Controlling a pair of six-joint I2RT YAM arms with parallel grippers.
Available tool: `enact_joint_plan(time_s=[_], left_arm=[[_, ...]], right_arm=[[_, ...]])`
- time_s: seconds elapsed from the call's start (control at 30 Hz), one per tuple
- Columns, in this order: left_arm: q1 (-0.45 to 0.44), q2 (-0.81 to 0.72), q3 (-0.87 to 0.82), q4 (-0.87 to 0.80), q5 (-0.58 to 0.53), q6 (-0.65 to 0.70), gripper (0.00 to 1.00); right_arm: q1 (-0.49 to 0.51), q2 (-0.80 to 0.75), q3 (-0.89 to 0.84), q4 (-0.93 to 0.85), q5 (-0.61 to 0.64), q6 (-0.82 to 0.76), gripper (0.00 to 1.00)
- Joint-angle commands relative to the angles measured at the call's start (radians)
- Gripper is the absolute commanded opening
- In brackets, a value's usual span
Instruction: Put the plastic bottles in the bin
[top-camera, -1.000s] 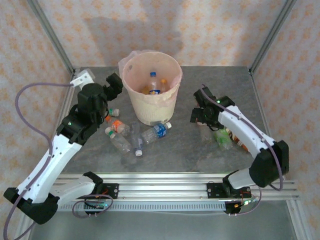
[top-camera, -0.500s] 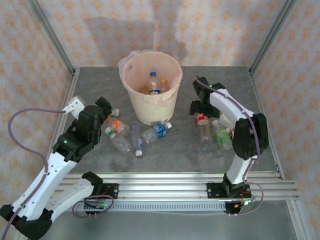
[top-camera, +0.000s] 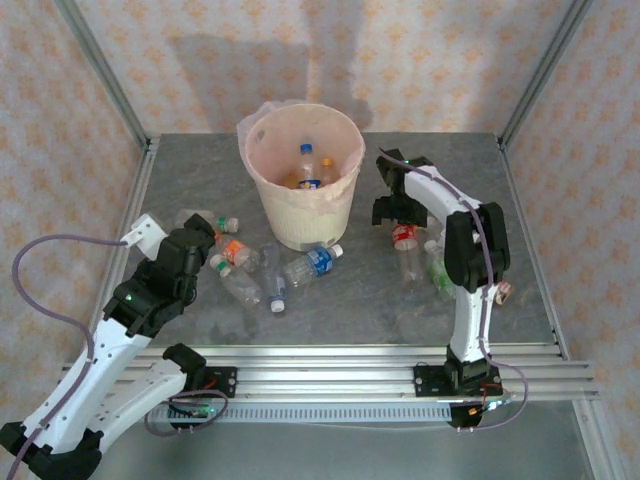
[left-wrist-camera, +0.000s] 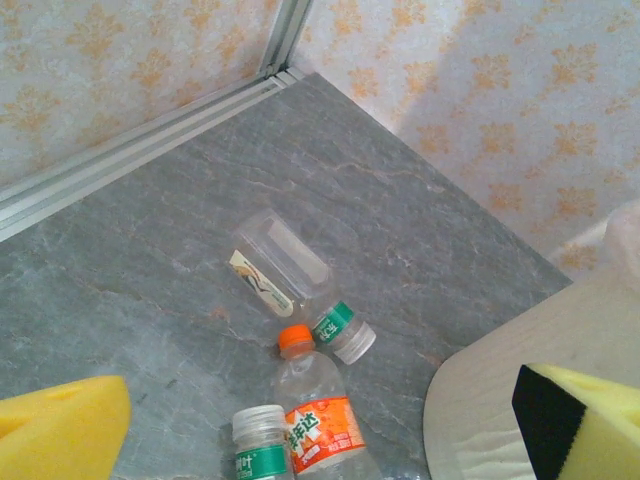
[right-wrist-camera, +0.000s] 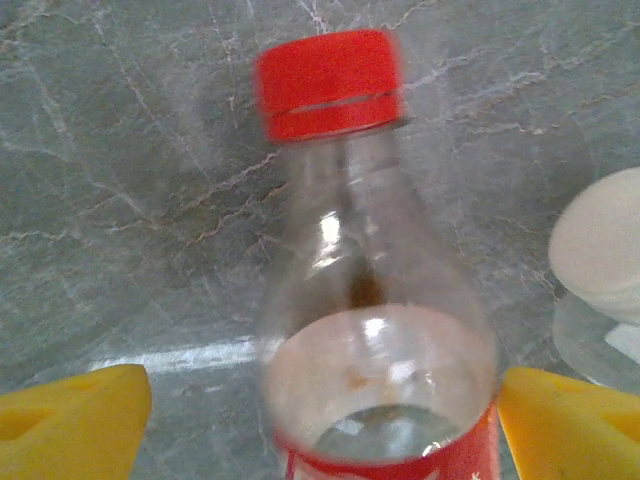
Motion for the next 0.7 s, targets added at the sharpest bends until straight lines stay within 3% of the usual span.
enact_joint_plan(time_s=[0.0, 0.43, 0.67], left_arm=[[0.001, -0.007, -0.017, -0.037, -0.059, -0.022, 1.0], [0.001, -0.006, -0.024, -0.048, -0.056, -0.03, 1.0], [0.001, -0.007, -0.026, -0.046, -0.057, -0.028, 1.0]], right_arm=[[-0.001, 0.036, 0.031, -0.03, -0.005, -0.019, 0.89], [-0.002, 0.096, 0.007, 0.015, -0.089, 0.0, 0.81], [-0.001, 0.09, -0.014, 0.034, -0.114, 0.01, 0.69]])
